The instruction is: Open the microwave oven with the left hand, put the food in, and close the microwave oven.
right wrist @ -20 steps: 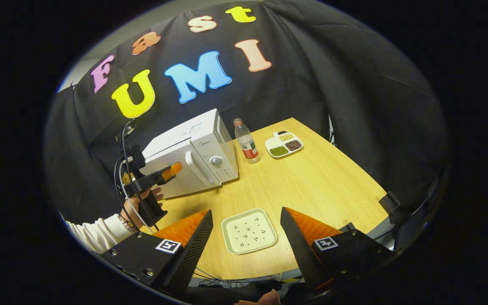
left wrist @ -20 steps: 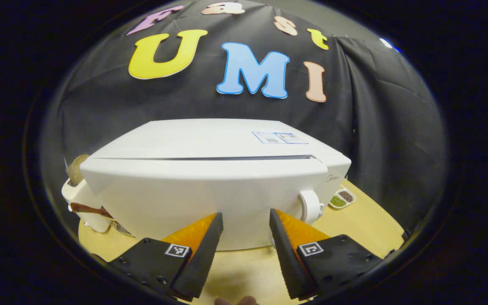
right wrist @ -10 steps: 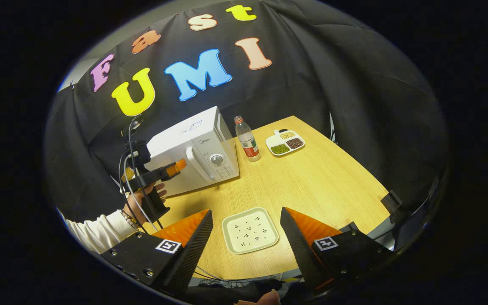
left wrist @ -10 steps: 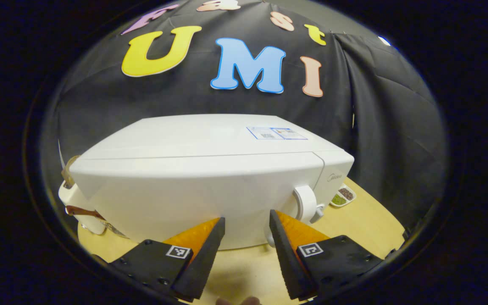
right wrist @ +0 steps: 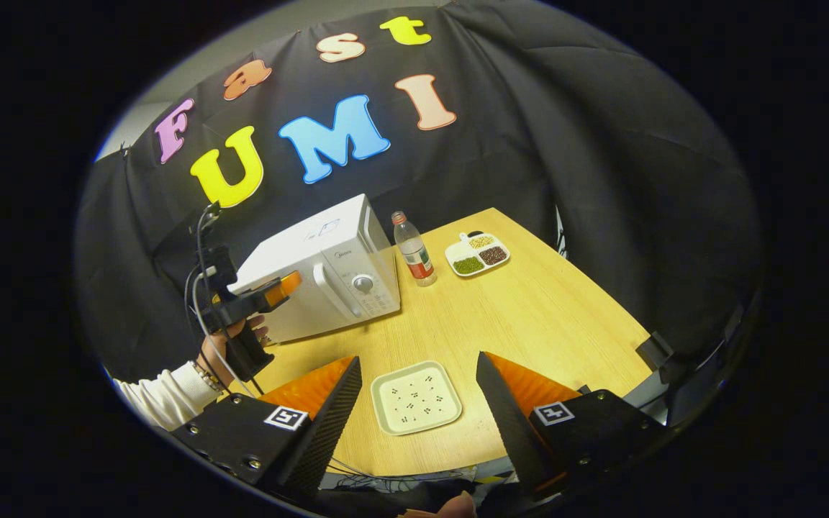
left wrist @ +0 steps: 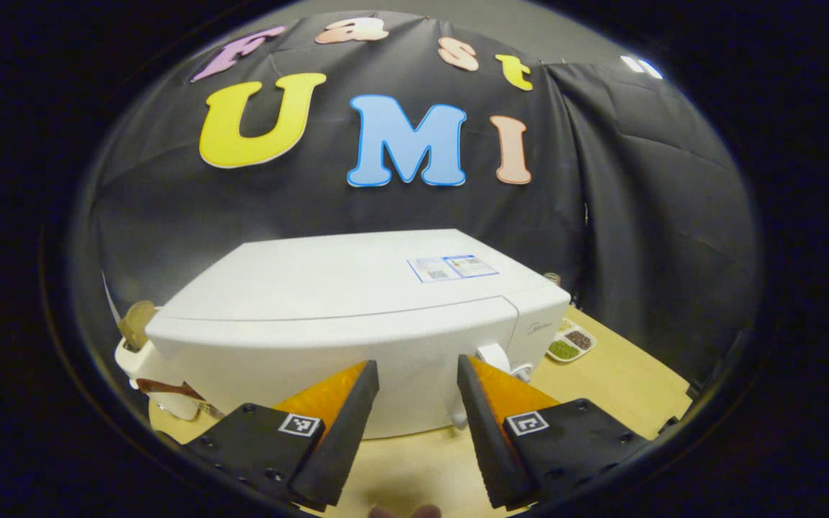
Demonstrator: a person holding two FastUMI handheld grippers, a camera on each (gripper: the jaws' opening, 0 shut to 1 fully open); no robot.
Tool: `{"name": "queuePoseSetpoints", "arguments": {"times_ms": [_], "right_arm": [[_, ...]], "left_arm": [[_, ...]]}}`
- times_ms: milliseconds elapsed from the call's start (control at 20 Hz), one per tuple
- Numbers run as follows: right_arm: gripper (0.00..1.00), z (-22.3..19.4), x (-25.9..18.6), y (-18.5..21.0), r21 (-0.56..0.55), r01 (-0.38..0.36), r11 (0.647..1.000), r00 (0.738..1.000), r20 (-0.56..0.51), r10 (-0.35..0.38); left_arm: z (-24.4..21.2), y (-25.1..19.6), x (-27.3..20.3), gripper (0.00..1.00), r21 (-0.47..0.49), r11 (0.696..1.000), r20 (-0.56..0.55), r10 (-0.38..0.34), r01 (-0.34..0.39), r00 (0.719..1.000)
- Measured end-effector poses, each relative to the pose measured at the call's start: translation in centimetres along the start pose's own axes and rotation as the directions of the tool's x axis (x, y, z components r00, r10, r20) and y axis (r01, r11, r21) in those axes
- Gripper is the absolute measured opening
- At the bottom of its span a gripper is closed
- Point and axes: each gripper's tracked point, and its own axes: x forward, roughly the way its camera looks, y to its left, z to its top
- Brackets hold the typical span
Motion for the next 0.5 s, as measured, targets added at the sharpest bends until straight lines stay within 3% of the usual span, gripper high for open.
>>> {"name": "queuePoseSetpoints", "arguments": {"times_ms": [150,300,500], "right_arm": [[0.98,1.7,-1.0,-0.7,-0.027,-0.018,0.999,0.999,0.028,0.019],[0.98,5.2,-3.1,-0.8,-0.066,-0.077,0.995,0.992,0.094,0.083],[0.98,11.4,-6.3,-2.1,-0.161,-0.102,0.982,0.97,0.201,0.134]], "left_arm": [[2.8,1.1,-3.8,0.77,-0.015,0.999,0.052,0.036,-0.035,0.998],[7.0,1.7,-9.6,0.77,-0.115,0.991,0.13,0.076,-0.062,0.989],[14.8,0.7,-18.5,0.76,-0.217,0.973,0.277,0.135,-0.075,0.951]]}}
